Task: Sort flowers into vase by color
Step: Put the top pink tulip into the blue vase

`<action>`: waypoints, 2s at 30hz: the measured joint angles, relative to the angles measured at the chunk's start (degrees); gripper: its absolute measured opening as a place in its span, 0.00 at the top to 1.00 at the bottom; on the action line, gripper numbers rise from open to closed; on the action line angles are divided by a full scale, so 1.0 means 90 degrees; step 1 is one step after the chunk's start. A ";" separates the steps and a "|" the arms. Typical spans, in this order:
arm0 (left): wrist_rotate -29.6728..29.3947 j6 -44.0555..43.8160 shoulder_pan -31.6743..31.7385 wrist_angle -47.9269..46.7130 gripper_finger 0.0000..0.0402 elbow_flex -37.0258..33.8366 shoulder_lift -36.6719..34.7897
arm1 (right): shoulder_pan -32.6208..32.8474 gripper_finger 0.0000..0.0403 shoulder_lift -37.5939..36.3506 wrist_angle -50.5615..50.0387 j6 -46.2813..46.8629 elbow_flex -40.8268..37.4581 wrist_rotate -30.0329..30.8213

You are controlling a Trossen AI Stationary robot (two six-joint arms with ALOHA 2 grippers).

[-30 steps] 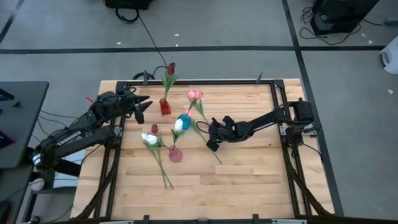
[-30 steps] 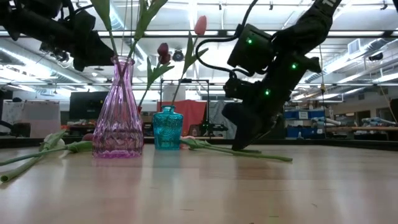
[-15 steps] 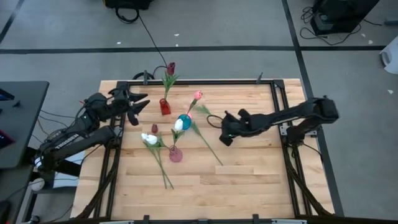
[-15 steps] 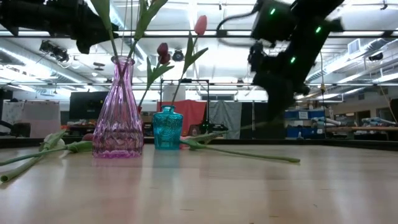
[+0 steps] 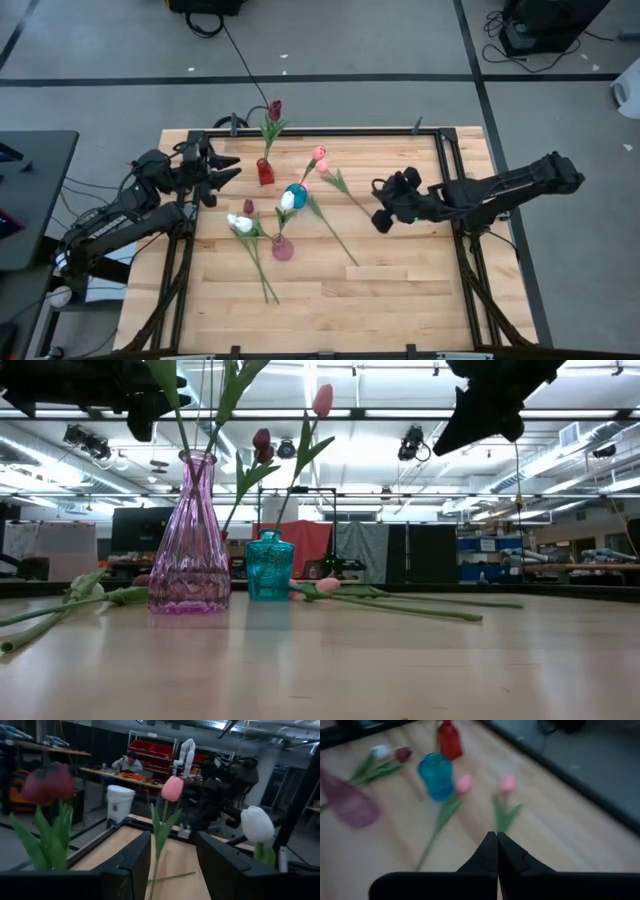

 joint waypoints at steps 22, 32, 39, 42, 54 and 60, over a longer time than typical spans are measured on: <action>-0.0004 -0.0013 0.0000 0.0005 0.59 0.0000 0.0039 | -0.1893 0.77 0.3328 0.1715 -0.1110 -0.0019 -0.2087; -0.0028 -0.0012 0.0000 0.0005 0.59 -0.0002 0.0039 | -0.2495 0.66 0.3980 0.2637 -0.1769 -0.0017 -0.2500; -0.0031 -0.0012 0.0000 0.0003 0.59 -0.0002 0.0039 | -0.2706 0.72 0.3980 0.2459 -0.1761 -0.0011 -0.2931; -0.0031 -0.0012 0.0000 0.0001 0.59 -0.0002 0.0039 | -0.2730 0.87 0.3997 0.2336 -0.1715 0.0002 -0.2981; -0.0011 -0.0131 0.0000 0.0001 0.59 -0.0002 0.0039 | -0.2526 0.99 0.2613 0.1151 -0.1760 -0.0017 -0.2826; 0.0049 -0.0168 0.0000 0.0008 0.59 -0.0002 0.0032 | -0.1815 0.99 0.0828 0.1273 -0.1822 -0.0017 -0.1446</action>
